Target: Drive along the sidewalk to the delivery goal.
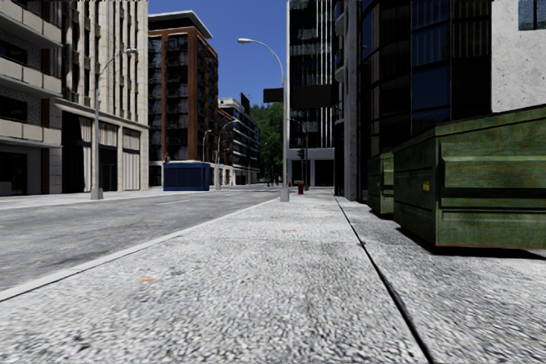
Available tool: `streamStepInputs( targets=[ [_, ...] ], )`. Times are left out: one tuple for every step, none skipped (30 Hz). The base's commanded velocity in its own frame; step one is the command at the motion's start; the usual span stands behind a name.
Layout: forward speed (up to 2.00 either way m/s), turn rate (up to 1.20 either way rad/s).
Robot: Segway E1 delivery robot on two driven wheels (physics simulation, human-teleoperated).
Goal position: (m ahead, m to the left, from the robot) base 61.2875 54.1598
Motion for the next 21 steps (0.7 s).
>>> streamStepInputs(
  targets=[
    [1.69,0.0],
    [1.69,0.0],
    [1.69,0.0],
    [1.69,0.0],
    [1.69,0.0],
    [1.69,0.0],
    [1.69,0.0],
    [1.69,0.0],
    [1.69,0.0],
    [1.69,0.0],
    [1.69,0.0],
    [1.69,0.0],
    [1.69,0.0],
    [1.69,0.0],
    [1.69,0.0],
    [1.69,0.0],
    [1.69,0.0],
    [1.69,0.0],
    [1.69,0.0],
    [1.69,0.0],
    [1.69,0.0]
  ],
)
